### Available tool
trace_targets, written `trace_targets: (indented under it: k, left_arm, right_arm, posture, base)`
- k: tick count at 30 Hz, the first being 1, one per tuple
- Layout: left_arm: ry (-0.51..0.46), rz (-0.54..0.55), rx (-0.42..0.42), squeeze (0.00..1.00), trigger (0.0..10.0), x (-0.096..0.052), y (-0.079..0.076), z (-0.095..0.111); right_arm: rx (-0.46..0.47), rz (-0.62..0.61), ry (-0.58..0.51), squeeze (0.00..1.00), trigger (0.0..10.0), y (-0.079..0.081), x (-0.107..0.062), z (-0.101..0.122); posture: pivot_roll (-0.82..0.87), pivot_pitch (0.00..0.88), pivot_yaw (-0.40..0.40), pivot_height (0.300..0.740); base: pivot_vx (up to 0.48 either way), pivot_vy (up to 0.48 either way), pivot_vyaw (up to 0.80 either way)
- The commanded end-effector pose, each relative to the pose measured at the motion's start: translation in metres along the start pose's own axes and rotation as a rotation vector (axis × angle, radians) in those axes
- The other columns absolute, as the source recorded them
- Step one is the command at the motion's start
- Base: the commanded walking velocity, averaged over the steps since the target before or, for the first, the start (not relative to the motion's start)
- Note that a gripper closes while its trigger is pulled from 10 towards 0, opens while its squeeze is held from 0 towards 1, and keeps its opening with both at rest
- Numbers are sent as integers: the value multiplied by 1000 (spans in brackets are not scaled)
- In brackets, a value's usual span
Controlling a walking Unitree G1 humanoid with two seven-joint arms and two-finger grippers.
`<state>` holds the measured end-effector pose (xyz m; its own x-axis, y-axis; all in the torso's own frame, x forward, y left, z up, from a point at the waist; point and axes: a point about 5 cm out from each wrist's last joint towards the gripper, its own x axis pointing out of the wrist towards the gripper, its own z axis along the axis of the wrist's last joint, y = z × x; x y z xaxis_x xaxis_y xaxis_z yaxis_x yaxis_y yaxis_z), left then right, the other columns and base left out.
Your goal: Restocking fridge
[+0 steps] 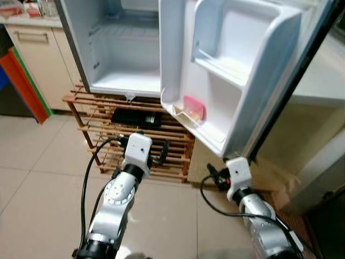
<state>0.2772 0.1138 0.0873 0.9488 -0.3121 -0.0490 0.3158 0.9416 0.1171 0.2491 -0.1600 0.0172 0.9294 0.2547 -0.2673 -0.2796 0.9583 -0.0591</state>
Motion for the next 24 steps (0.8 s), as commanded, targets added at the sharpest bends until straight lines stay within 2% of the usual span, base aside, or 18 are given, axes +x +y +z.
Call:
trace_targets:
  k: [1,5,6,8,12,18,21,24]
  left_arm:
    - [-4,-3,-4,0,10000,1,1,1]
    - [-6,-5,-1,0,10000,2,2,2]
    - [-5,-5,-1,0,10000,2,2,1]
    - [-5,-5,-2,0,10000,2,2,1]
    - [-6,-10,-5,0,10000,3,0,2]
    - [-11,-7,-31,0,10000,2,0,3]
    - [-11,-28,-11,0,10000,-11,8,-3]
    - [37,-36,12,0,10000,-27,21,-22]
  right_arm:
    - [33,-15,3,43,10000,-6,-2,1]
    - [35,-42,53,43,10000,-16,-12,-10]
    - [7,-86,71,35,10000,-25,-15,-13]
    - [-13,-116,80,35,10000,-31,-16,-15]
    - [-64,-212,105,27,10000,-54,-12,-13]
    - [-70,-261,122,31,10000,-74,-2,-5]
    - [-76,-296,125,31,10000,-85,4,1]
    - [-82,-315,119,35,10000,-94,10,9]
  posture:
    - [-17,0,-20,740]
    - [-20,0,-24,740]
    - [-25,0,-24,740]
    - [-26,0,-25,740]
    - [-26,0,-25,740]
    - [-22,0,-26,740]
    - [-15,0,-22,740]
    - [-6,0,-28,740]
  base:
    - [0,0,0]
    - [0,0,0]
    - [0,0,0]
    - [0,0,0]
    - [0,0,0]
    - [0,0,0]
    - [0,0,0]
    - [0,0,0]
